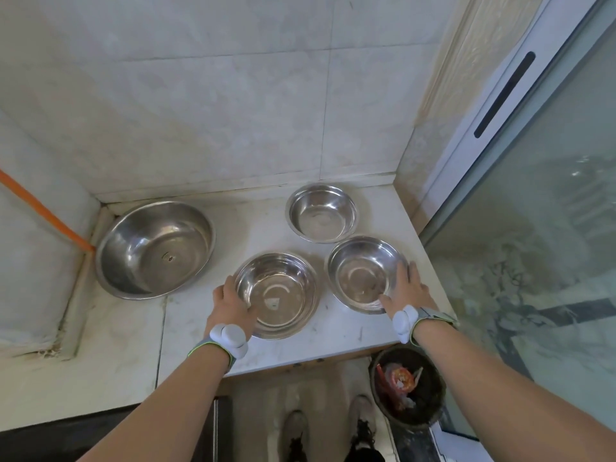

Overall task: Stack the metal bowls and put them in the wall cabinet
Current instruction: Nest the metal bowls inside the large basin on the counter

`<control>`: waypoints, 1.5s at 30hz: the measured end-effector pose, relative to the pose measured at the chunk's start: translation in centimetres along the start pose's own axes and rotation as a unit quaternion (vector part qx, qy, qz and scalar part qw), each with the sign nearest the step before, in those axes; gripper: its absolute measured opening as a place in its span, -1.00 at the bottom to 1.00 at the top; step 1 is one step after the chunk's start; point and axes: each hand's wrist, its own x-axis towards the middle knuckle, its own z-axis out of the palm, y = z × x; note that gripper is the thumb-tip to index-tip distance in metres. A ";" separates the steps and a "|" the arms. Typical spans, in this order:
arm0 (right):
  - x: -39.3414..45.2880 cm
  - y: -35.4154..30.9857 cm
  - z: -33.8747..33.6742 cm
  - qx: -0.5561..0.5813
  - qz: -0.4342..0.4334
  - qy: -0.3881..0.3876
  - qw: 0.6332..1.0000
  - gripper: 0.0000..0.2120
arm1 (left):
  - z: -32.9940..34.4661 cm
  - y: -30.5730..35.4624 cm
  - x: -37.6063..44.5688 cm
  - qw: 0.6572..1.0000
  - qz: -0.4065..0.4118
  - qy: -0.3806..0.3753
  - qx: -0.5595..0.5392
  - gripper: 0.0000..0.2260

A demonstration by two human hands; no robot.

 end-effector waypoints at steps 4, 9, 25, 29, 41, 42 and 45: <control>1.7 -0.2 0.2 0.032 0.020 0.013 0.999 -0.15 | 0.1 -0.1 0.2 0.999 -0.036 -0.013 -0.005 -0.40; 3.8 0.1 -0.5 0.070 0.070 0.004 0.995 -0.45 | -0.1 0.1 0.0 0.997 -0.065 -0.013 -0.028 -0.64; 3.8 1.3 -2.3 0.138 0.042 0.063 0.987 -0.68 | -0.6 -1.3 0.4 0.979 -0.105 -0.035 -0.169 -0.73; 3.1 0.8 -3.5 0.147 0.022 0.079 0.986 -0.68 | -0.8 -1.2 0.4 0.970 -0.111 -0.044 -0.211 -0.73; 0.5 -5.6 -5.2 0.165 -0.016 0.073 0.983 -0.72 | -0.9 -1.7 -0.3 0.952 -0.074 -0.094 -0.282 -0.61; 0.4 -6.1 -5.0 0.165 -0.022 0.070 0.984 -0.71 | -1.0 -1.9 -0.3 0.957 -0.063 -0.099 -0.267 -0.58; 0.0 -7.8 -4.1 0.163 -0.044 0.060 0.984 -0.69 | -0.8 -2.4 -0.1 0.947 -0.071 -0.105 -0.294 -0.62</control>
